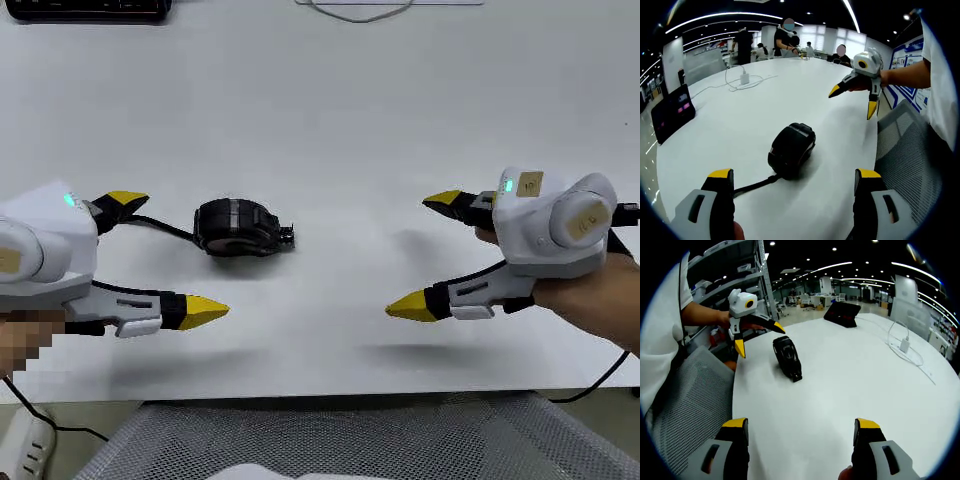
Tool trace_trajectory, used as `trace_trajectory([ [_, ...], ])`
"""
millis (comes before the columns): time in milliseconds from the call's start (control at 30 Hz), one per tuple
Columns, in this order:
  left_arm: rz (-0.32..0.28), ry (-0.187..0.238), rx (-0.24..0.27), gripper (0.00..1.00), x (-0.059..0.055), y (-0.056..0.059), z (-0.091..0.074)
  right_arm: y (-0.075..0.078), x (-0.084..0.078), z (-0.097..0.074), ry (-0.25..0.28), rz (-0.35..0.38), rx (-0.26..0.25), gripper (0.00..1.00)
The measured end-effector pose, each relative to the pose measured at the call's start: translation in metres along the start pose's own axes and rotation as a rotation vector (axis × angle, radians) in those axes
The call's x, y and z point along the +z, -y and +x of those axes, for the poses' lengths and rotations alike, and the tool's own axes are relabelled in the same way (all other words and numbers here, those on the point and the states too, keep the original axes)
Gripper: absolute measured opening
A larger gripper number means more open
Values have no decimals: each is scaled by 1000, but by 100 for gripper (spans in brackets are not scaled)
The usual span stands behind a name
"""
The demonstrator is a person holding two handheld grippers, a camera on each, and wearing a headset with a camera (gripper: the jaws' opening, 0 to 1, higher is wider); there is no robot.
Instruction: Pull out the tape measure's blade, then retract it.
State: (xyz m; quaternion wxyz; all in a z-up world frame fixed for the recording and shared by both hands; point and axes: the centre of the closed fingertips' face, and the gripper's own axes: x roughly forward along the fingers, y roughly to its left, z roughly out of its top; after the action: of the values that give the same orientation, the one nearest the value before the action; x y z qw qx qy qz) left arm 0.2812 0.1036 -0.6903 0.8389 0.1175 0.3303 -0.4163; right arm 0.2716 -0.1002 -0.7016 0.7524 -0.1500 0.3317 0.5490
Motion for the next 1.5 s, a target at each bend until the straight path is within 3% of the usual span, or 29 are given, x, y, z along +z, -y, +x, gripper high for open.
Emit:
trace_trajectory([
  [1000,129,-70,-83,98,6,-2,22,0,11,22,-10,-40,40,92],
  [1333,205,-113,-120,92,3,-1,27,-2,15,32,-23,-73,61,92],
  [1500,223,-132,-149,81,2,1,28,-4,19,36,-23,-81,76,92],
])
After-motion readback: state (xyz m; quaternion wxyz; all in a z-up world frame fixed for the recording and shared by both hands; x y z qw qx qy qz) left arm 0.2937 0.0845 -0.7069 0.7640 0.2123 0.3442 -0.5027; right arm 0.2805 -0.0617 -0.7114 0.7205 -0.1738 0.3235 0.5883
